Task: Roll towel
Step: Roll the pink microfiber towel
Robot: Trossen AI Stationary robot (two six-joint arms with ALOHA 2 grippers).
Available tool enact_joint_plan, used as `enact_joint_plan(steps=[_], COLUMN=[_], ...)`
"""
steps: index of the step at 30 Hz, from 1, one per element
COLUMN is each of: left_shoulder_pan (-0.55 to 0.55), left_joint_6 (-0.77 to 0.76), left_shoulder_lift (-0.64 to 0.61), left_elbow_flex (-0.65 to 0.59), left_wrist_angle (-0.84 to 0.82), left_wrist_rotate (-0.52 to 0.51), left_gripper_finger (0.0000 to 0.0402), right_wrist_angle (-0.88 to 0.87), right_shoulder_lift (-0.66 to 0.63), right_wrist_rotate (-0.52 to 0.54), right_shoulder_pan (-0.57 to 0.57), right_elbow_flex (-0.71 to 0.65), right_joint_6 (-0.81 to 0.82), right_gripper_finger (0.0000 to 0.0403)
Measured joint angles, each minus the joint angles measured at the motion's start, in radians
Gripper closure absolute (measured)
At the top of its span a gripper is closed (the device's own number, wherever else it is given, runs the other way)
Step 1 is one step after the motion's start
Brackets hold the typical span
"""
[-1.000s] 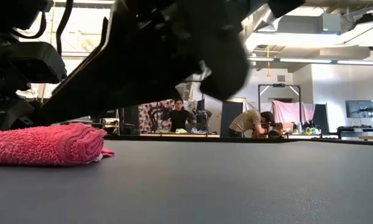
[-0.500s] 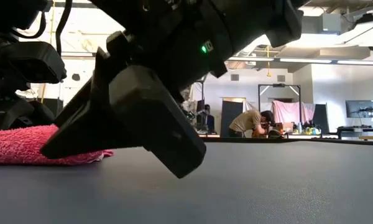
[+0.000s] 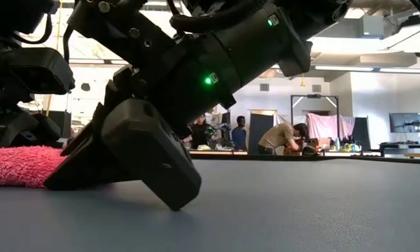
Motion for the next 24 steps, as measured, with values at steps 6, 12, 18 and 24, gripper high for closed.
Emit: enact_joint_plan(steps=[6,12,18,24], left_shoulder_pan=[0.0,0.0,0.0,0.0], left_joint_6=[0.003,0.011,0.022,0.056], left_shoulder_lift=[0.0,0.0,-0.006,-0.092], left_elbow_flex=[0.0,0.0,0.0,0.0], left_wrist_angle=[-0.002,-0.002,-0.002,-0.033], left_wrist_rotate=[0.014,0.023,0.009,0.004], left_gripper_finger=[0.0333,0.0333,0.0333,0.0333], right_wrist_angle=[-0.028,-0.061,-0.064,-0.054], right_shoulder_lift=[0.0,0.0,-0.003,-0.02], right_wrist_rotate=[-0.003,-0.048,-0.163,-0.327], right_shoulder_pan=[-0.016,-0.037,-0.05,-0.057], right_elbow_flex=[-0.001,0.0,-0.001,-0.004], right_joint_6=[0.108,0.236,0.385,0.551], right_gripper_finger=[0.0206,0.0276,0.0368,0.0373])
